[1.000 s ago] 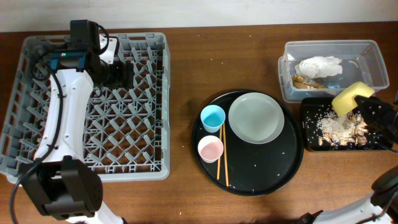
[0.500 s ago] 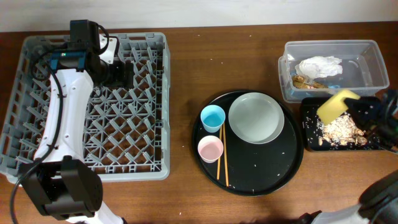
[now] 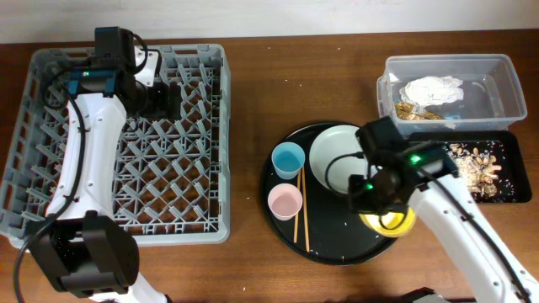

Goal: Sort waste into correct bins and load items into the dishwasher rack

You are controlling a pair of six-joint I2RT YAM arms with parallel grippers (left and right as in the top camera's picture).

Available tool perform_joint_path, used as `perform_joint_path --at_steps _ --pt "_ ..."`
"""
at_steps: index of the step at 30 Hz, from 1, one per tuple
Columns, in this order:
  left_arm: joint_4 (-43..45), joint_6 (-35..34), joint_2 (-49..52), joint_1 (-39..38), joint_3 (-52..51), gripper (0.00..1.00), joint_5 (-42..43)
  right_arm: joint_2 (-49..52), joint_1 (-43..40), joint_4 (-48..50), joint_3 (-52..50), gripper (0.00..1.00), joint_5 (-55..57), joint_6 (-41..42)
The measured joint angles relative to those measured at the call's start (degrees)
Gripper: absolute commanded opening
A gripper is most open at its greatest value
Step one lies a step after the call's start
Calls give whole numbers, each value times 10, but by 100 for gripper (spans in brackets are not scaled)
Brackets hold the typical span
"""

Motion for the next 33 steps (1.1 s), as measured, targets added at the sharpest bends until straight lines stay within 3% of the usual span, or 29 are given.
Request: perform_joint_path --at_steps 5,6,7,12,13,14,16,22,24,27,33 --pt "-1 0 0 0 0 99 0 81 9 105 -71 5 -11 7" --pt "0 0 0 0 0 99 0 96 9 108 -71 15 -14 5" --pt "0 0 0 0 0 99 0 134 14 110 -71 33 -26 2" --pt "0 0 0 0 0 99 0 150 28 83 -47 39 -97 -22" --pt "0 0 0 0 0 99 0 154 28 57 -9 56 -103 -28" --pt "0 0 0 0 0 99 0 156 28 31 73 99 -109 -35" --pt "-1 0 0 0 0 99 0 156 28 61 132 98 -112 -47" --pt "25 0 0 0 0 99 9 156 28 215 142 99 -111 -37" --pt "25 0 0 0 0 99 25 158 28 241 142 59 -106 -31" --pt "24 0 0 0 0 99 82 220 28 260 143 47 -96 -16" --pt "24 0 0 0 0 99 110 316 28 266 143 4 -96 15"
